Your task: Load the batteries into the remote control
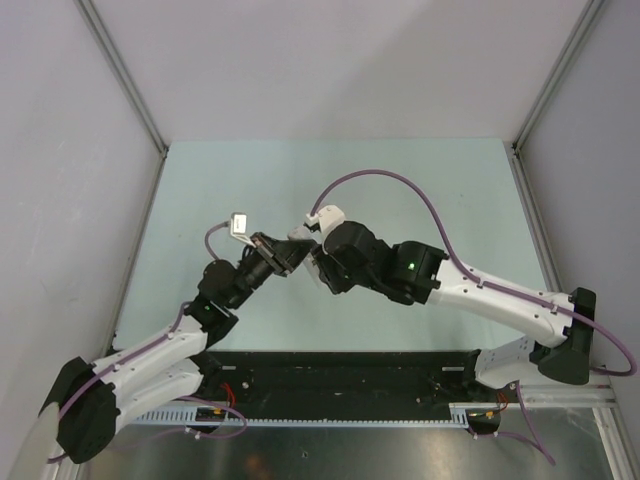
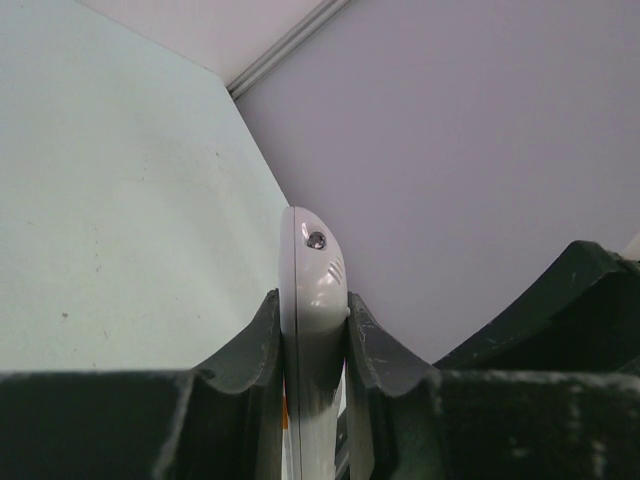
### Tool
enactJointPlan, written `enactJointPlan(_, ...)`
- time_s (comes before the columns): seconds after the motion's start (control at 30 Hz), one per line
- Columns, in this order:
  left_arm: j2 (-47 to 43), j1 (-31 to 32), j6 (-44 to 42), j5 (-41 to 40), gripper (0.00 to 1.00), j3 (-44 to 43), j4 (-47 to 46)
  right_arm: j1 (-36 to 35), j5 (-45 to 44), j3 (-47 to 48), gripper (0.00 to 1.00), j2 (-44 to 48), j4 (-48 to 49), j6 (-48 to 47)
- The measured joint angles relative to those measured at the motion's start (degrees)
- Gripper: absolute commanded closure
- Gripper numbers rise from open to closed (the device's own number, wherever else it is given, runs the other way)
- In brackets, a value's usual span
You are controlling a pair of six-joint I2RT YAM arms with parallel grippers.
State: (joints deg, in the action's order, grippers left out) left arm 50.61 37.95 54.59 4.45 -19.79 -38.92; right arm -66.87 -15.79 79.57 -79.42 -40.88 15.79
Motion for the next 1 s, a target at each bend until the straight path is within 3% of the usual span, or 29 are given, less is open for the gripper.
enactJointPlan(0.5,-2.1,1.0,-1.1,-1.6,1.00,1.1,-0.3,1.0,2.9,6.7,1.00,-4.0,-3.8,-0.4)
enactJointPlan(1.0,4.9,0.5,17.2,0.9,1.00,1.6,-1.0,3.1,4.1,13.3,1.00,-4.4,-12.2,-0.4)
